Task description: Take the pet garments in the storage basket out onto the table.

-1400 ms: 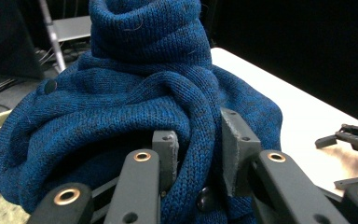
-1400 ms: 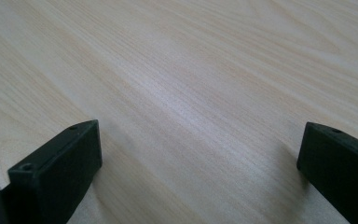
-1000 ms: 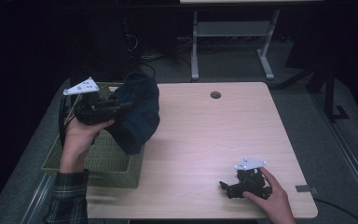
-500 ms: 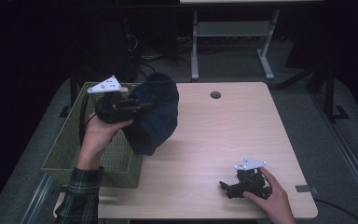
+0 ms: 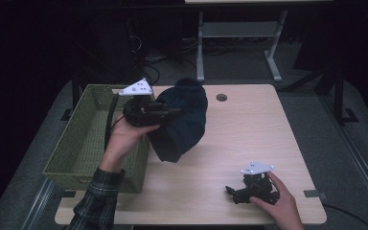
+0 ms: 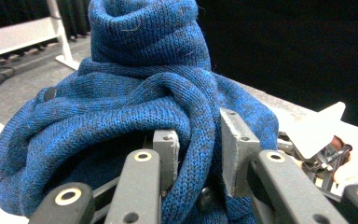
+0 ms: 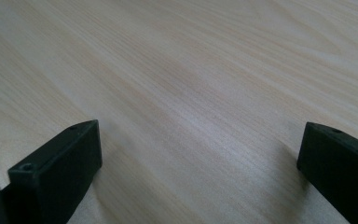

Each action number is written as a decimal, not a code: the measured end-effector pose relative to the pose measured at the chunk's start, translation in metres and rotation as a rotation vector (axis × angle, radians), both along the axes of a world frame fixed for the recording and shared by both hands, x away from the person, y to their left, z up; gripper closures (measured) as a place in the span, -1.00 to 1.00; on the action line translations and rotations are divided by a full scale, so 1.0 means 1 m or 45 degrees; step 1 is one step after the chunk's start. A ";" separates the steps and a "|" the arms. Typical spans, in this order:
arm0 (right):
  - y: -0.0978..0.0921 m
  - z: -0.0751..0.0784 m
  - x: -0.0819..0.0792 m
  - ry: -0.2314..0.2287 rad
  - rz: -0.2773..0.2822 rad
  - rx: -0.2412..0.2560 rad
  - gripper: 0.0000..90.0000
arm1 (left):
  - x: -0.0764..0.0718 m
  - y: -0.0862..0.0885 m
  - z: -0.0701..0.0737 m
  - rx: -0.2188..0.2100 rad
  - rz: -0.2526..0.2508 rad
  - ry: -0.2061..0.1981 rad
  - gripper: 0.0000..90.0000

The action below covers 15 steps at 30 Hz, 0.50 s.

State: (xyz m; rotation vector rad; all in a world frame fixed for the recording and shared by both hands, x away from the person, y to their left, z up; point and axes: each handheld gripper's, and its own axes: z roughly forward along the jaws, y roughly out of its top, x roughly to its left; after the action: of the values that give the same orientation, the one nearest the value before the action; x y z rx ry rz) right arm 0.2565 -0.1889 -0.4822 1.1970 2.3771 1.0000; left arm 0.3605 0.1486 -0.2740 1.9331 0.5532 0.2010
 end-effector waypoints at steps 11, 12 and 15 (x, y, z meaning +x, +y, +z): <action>0.000 0.000 0.000 0.001 0.000 0.000 -1.00 | 0.007 -0.050 -0.029 0.052 -0.076 0.054 0.56; 0.000 0.000 0.000 0.000 0.000 0.000 -1.00 | 0.008 -0.056 -0.034 0.052 -0.079 0.058 0.56; 0.000 0.000 0.000 0.001 0.000 0.000 -1.00 | 0.010 -0.062 -0.039 0.055 -0.077 0.066 0.56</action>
State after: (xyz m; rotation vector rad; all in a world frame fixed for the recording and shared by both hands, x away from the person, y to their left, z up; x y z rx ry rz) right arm 0.2564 -0.1889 -0.4822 1.1977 2.3775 0.9999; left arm 0.3707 0.0865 -0.3131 1.9987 0.5278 0.1258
